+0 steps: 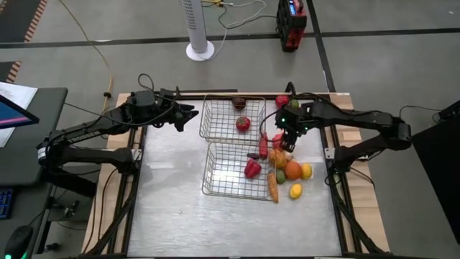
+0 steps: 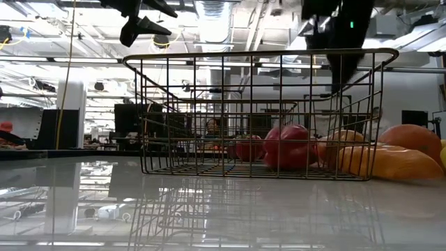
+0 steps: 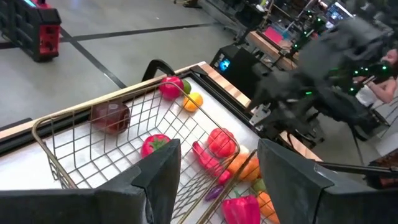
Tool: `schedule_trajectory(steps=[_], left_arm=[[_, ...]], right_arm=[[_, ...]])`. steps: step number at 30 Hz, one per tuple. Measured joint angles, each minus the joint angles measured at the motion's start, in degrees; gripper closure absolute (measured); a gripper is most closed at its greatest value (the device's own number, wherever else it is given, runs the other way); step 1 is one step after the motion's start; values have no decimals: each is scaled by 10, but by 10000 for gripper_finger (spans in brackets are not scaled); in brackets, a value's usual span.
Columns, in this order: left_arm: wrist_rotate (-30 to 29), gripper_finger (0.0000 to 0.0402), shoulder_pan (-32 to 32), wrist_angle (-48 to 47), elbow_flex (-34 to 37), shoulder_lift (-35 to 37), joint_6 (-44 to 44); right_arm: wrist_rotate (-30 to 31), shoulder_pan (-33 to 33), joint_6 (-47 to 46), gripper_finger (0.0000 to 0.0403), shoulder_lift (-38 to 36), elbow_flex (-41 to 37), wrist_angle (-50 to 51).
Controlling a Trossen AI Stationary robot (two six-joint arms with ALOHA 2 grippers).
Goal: Sort produce into baskets
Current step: Put the orange squash vegetable into the bottom wire basket
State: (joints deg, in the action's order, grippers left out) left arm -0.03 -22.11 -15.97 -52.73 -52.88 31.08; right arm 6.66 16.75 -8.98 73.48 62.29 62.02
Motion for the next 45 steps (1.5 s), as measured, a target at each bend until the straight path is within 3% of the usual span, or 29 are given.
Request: schedule_trajectory(steps=[5,14,31,39,45], left_arm=[[16,200,0,0,0,0,2],[15,200,0,0,0,0,2],[4,200,0,-1,0,0,-4],[2,200,0,-1,0,0,-1],[-5,200,0,-1,0,0,-5]], right_arm=[[-89,47,31,131,-1,-84,-89],[-97,101,76,11,-1,-114,-154],[-103,110,95,14,129,-135,-205],[-100,116,95,35,99,-123,-180],[-95,115,88,42,50,-54,-110]])
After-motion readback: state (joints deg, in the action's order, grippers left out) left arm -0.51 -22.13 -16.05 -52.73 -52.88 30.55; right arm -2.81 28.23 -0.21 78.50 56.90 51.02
